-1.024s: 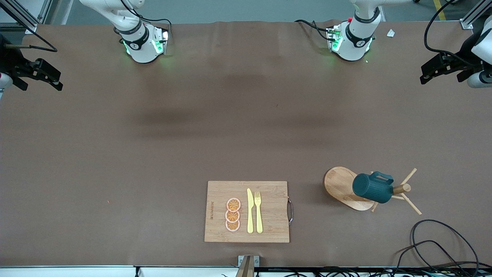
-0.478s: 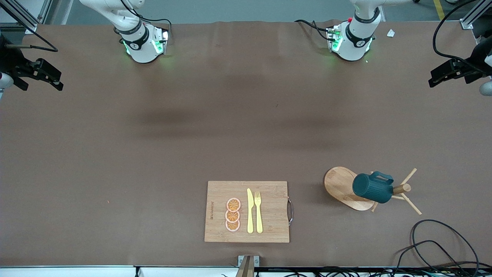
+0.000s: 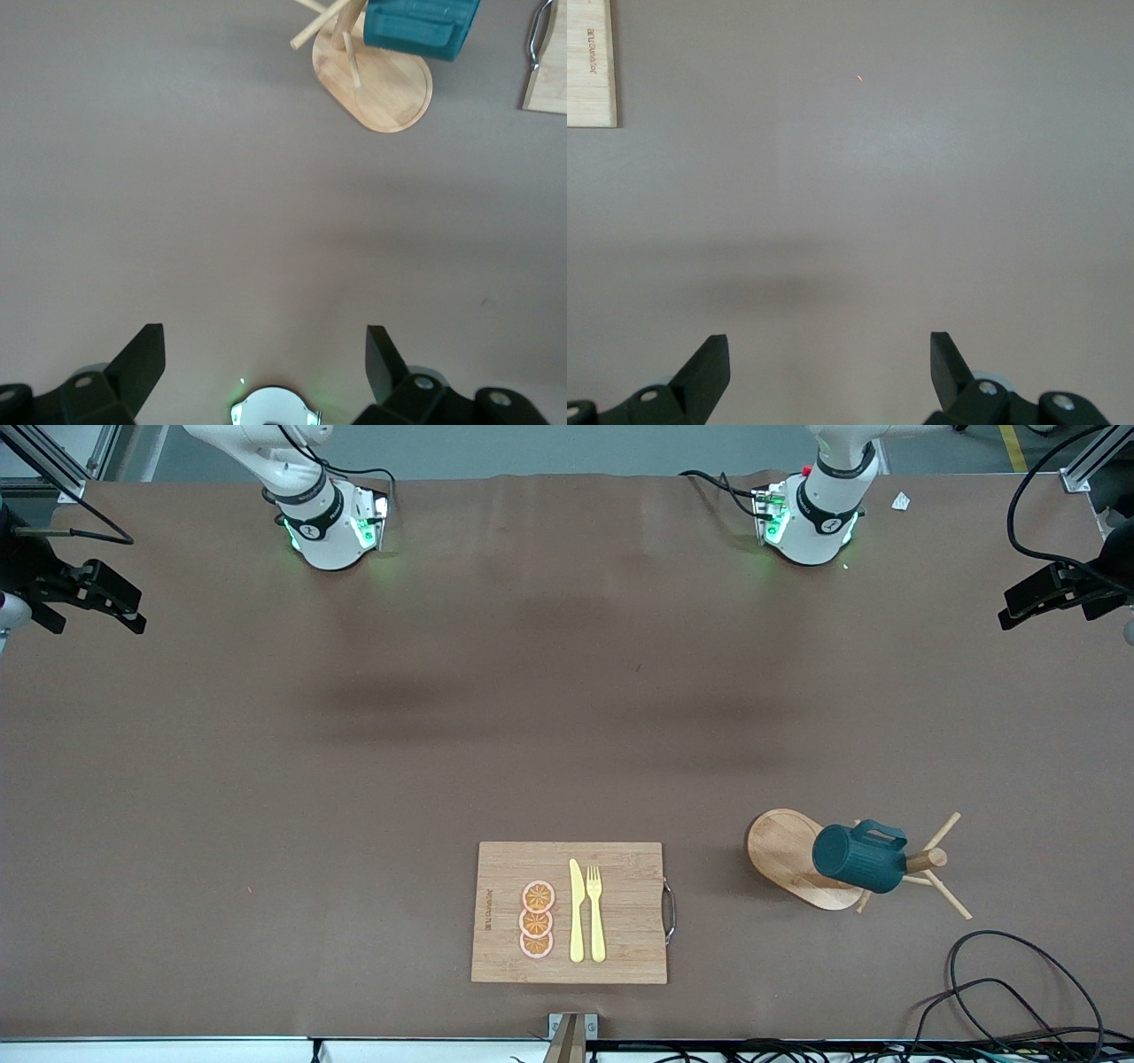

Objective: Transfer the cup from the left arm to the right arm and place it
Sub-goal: 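Move the left gripper out toward the wooden mug stand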

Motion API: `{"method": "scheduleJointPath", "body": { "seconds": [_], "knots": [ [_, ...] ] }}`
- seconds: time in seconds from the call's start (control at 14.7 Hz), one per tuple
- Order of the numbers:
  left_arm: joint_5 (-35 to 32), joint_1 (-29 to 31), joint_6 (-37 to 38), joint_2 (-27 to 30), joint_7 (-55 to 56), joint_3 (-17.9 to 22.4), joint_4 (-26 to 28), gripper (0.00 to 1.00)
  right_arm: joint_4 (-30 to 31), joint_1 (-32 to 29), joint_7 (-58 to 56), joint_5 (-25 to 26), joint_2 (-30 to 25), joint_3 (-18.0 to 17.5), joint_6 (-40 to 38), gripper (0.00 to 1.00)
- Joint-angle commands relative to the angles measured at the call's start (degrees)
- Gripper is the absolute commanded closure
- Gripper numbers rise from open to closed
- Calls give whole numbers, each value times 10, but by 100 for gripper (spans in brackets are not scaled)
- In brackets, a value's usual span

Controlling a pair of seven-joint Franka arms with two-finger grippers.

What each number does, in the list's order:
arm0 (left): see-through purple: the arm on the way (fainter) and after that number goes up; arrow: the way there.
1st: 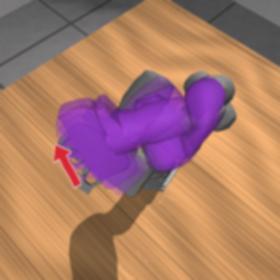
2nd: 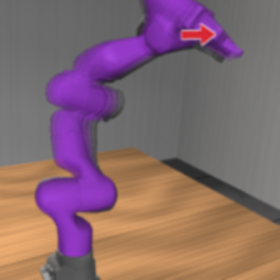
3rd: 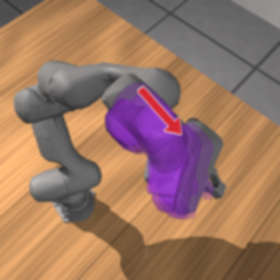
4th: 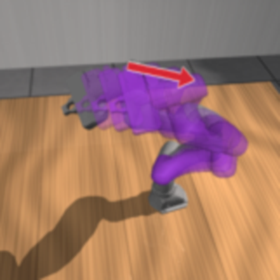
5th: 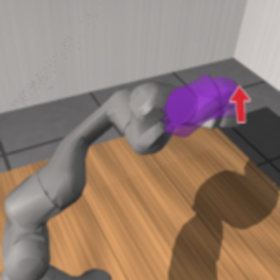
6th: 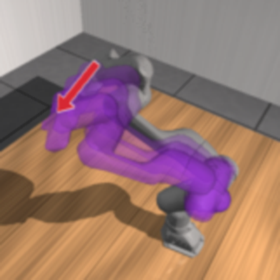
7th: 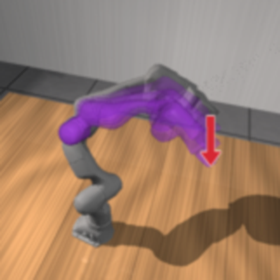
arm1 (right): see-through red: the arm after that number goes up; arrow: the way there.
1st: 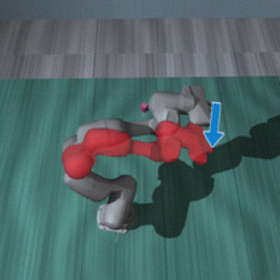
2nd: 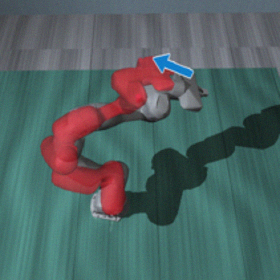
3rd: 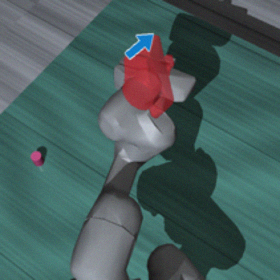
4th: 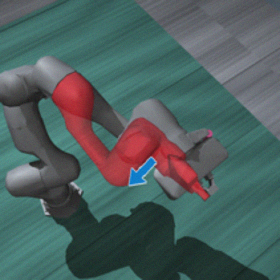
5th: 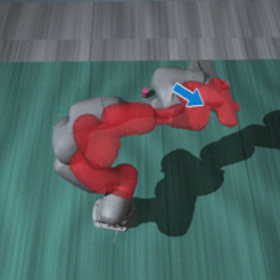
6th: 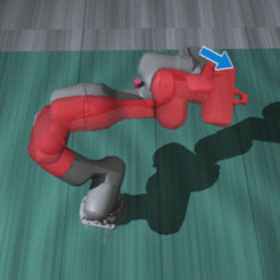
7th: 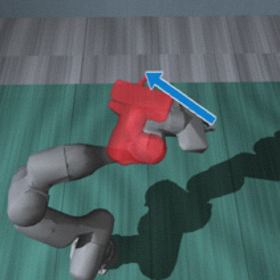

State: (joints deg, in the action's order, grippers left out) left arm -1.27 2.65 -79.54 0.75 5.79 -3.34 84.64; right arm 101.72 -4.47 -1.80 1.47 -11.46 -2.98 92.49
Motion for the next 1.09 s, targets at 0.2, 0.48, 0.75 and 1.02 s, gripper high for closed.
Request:
{"method": "scheduleJointPath", "body": {
  "seconds": [0.2, 0.48, 0.75, 1.02],
  "knots": [
    [9, 5, -62, -5, 5, -5, 8, 0, -6, -5, 3, 0, 3, -5, -7, 0],
    [82, 6, -155, -7, 147, -2, 73, 0, -6, -8, 1, 0, 3, -4, -7, 0],
    [98, 1, -227, -27, 289, -6, 109, 0, -6, -7, 1, 0, 3, -4, -6, 0],
    [128, 4, -267, -31, 371, -6, 146, 0, -6, -6, 3, 0, 3, -4, -6, 0]
  ]
}}
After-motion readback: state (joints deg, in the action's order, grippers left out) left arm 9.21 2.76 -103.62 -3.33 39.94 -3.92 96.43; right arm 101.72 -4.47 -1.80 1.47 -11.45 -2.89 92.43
